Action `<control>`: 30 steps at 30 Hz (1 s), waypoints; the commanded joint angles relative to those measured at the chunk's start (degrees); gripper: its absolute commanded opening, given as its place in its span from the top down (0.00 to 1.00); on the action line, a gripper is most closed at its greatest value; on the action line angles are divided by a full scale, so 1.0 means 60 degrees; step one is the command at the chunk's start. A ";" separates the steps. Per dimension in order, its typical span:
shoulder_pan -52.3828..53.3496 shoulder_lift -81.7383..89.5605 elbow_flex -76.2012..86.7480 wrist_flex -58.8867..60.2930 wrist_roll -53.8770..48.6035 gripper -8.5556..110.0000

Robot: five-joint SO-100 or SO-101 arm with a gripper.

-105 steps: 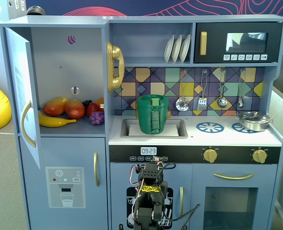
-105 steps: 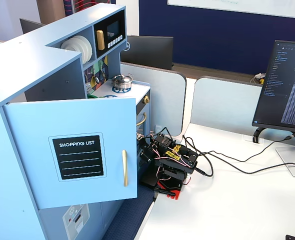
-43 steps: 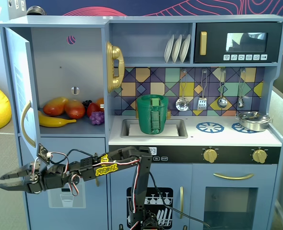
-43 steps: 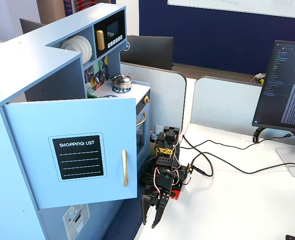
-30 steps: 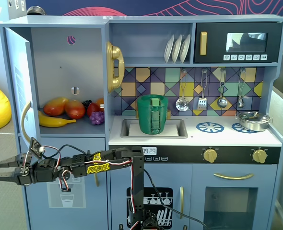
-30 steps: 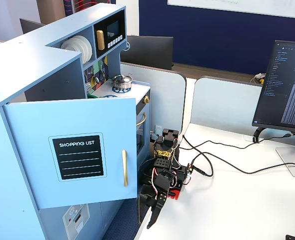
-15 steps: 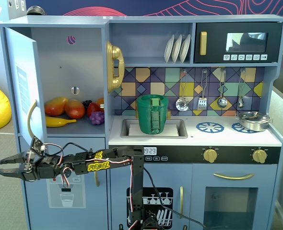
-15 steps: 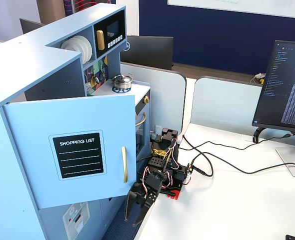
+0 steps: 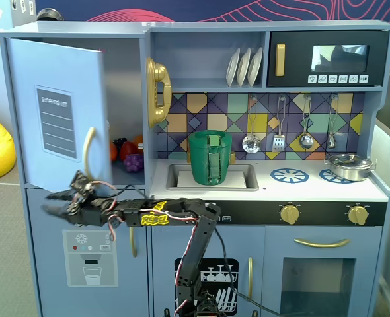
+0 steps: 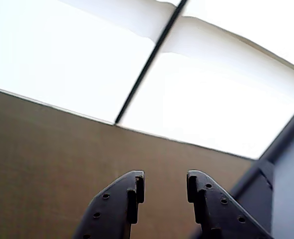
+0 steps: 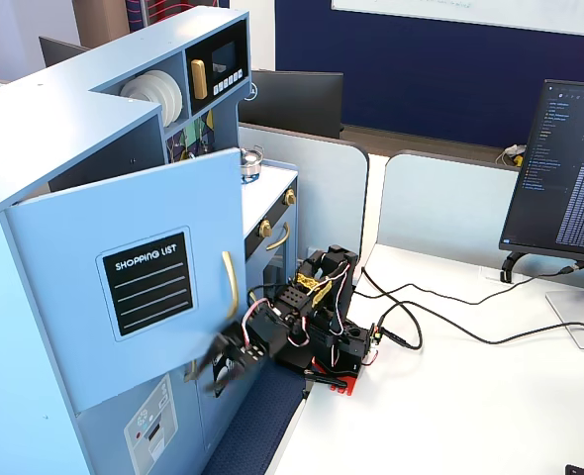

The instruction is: Close the left cabinet door

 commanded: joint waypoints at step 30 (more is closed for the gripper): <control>0.5479 0.5698 0.4028 0.3486 0.1831 0.93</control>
